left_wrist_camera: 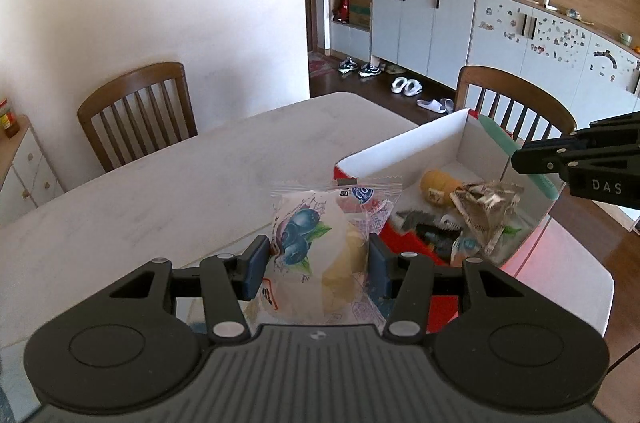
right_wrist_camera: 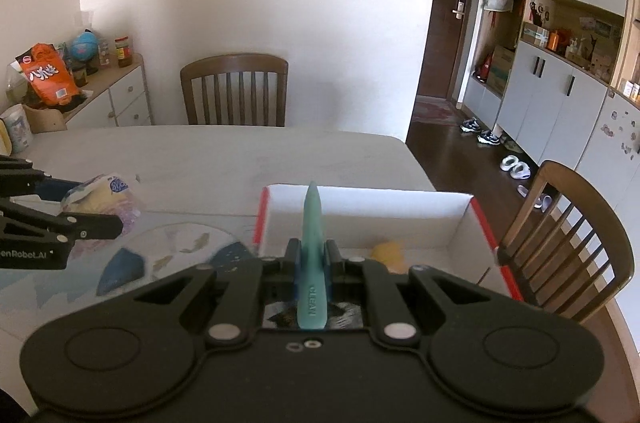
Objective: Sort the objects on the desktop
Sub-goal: 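Carry the wrapped bun and mint-green stick with both grippers over the red box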
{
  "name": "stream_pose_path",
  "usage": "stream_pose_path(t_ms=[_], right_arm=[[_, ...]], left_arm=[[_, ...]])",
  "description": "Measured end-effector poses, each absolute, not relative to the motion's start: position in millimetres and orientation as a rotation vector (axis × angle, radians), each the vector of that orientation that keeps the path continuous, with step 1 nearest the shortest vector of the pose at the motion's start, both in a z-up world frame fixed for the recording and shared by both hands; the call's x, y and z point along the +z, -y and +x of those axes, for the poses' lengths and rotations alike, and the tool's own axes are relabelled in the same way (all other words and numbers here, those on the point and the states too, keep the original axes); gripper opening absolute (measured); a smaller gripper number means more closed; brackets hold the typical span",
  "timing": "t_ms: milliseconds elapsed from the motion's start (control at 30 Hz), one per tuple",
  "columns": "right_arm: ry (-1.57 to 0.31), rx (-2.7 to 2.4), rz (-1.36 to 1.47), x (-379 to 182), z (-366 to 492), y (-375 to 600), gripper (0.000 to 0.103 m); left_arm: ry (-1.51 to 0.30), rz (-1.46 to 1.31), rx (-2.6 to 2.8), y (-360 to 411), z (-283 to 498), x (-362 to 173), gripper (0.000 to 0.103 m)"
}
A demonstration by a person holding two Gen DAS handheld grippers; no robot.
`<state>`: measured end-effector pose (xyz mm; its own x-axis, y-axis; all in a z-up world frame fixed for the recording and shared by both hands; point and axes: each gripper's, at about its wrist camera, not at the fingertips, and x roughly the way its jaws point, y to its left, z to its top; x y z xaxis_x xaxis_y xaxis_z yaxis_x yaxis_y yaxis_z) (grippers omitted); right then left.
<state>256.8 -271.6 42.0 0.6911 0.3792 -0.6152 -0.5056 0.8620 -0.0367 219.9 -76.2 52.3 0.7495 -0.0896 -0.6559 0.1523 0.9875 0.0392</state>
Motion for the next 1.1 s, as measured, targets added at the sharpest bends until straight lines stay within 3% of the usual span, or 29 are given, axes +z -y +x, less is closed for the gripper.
stream_pose_path(t_ms=[1100], right_arm=[[-0.740,0.492,-0.141,10.5,346.3,346.9,0.010]], left_arm=[[-0.838,0.263,-0.323,200.1,297.4,1.7,0.051]])
